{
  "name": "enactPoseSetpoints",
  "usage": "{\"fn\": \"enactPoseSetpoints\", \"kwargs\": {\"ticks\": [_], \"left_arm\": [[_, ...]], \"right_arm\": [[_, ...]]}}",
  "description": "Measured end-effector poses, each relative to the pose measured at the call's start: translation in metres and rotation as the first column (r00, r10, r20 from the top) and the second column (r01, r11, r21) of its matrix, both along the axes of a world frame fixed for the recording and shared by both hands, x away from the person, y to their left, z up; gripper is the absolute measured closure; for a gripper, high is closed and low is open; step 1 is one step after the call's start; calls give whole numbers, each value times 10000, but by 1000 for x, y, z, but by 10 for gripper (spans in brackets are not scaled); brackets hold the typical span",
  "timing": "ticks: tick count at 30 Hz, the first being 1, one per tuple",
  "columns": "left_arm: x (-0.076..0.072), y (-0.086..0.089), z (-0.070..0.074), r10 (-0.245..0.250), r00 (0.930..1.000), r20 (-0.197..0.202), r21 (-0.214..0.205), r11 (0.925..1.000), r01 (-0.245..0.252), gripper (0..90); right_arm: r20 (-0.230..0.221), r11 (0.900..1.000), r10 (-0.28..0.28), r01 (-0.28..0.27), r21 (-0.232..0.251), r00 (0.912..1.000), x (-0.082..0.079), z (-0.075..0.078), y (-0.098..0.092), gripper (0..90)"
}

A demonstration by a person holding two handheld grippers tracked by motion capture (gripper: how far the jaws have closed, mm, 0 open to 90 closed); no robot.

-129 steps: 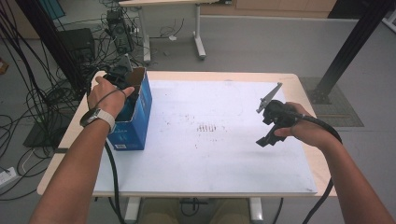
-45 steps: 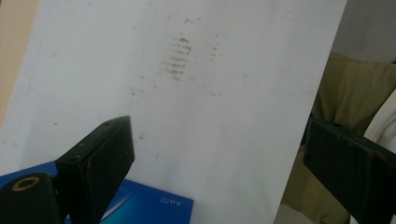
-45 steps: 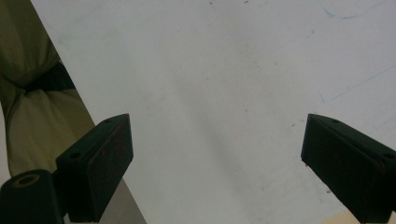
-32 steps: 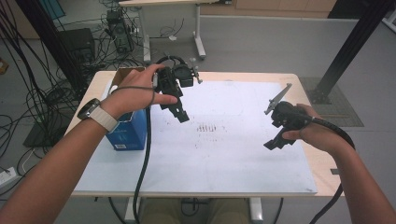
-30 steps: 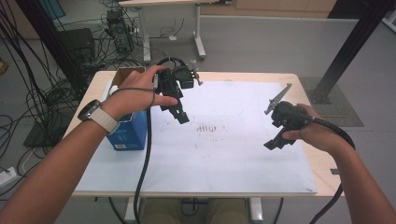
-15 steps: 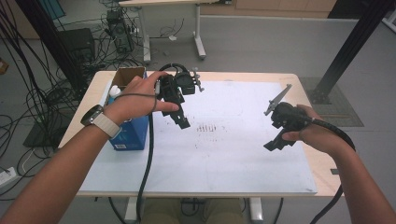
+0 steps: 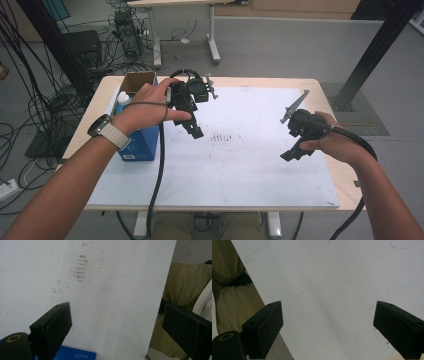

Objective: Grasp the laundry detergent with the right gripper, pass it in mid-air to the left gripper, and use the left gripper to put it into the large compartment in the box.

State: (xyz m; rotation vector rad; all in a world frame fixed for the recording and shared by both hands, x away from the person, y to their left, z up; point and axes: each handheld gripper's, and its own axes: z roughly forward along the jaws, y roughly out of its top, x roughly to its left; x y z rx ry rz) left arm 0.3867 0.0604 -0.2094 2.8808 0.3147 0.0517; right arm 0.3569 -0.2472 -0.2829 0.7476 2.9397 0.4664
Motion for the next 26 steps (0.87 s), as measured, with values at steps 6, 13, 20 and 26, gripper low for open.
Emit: {"fn": "enactPoseSetpoints", "kwargs": {"ticks": [6, 13, 20, 26], "left_arm": [[0, -2, -2, -6, 10000, -22, 18, 10000, 6, 94], [0, 0, -3, 57, 10000, -31, 15, 10000, -57, 94], [0, 2, -5, 126, 9999, -44, 8, 9999, -126, 94], [0, 2, -5, 189, 9998, -26, -37, 9998, -190, 94]], "right_arm": [[2, 10000, 19, -19, 22, 10000, 0, -1, 2, 90], [-16, 10000, 69, -69, 29, 10000, -1, -3, 2, 90], [10, 9999, 80, -80, 61, 10000, -1, -3, 3, 90], [5, 9999, 95, -95, 58, 10000, -2, -3, 3, 90]]}}
